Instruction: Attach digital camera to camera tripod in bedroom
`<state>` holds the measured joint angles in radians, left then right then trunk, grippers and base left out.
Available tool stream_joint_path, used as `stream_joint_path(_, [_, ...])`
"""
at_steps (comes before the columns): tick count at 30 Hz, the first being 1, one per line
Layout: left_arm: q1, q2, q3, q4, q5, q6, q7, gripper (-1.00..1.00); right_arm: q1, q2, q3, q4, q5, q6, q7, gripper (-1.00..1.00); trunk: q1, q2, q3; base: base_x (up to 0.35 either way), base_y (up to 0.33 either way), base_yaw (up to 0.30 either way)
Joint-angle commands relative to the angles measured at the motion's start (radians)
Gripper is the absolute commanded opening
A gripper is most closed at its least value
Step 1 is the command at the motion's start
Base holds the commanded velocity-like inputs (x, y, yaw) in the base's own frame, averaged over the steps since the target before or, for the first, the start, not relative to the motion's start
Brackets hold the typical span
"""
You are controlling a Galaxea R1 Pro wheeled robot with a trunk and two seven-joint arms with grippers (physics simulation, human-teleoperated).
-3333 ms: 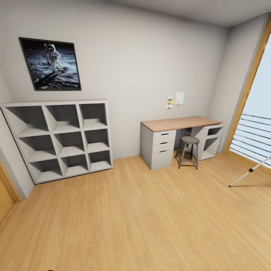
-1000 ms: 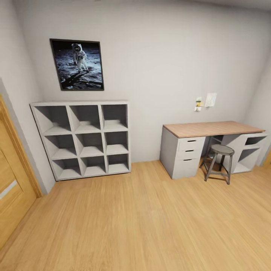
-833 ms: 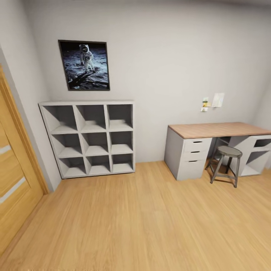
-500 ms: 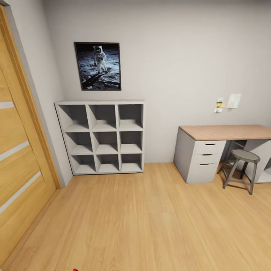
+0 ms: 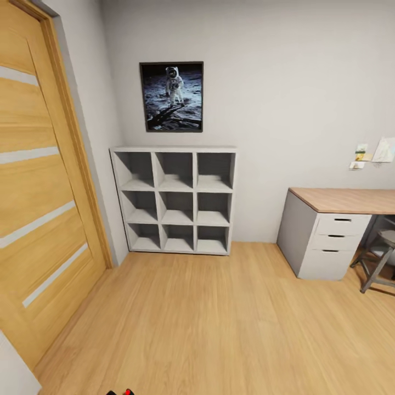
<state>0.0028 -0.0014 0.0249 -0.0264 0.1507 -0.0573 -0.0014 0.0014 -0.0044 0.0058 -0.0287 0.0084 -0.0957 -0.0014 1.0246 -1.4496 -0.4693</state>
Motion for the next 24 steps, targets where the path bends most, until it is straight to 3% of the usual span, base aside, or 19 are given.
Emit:
stream_joint_path(1, [0.0,0.0,0.002,-0.001,0.006,-0.001,0.0,1.0,0.0,0.0,0.0,0.0,0.001,-0.002,0.0,1.0,0.0,0.0,-0.001,0.196,0.201,0.181])
stream_joint_path(12, [0.0,-0.001,0.002,-0.001,0.006,-0.001,0.0,1.0,0.0,-0.002,0.0,0.0,0.0,-0.002,0.0,1.0,0.0,0.0,-0.001,0.155,0.242,0.052])
stream_joint_path(24, [0.0,-0.001,0.001,-0.001,0.006,-0.001,0.0,1.0,0.0,-0.002,0.0,0.0,0.0,-0.002,0.0,1.0,0.0,0.0,-0.001,0.063,0.058,0.003])
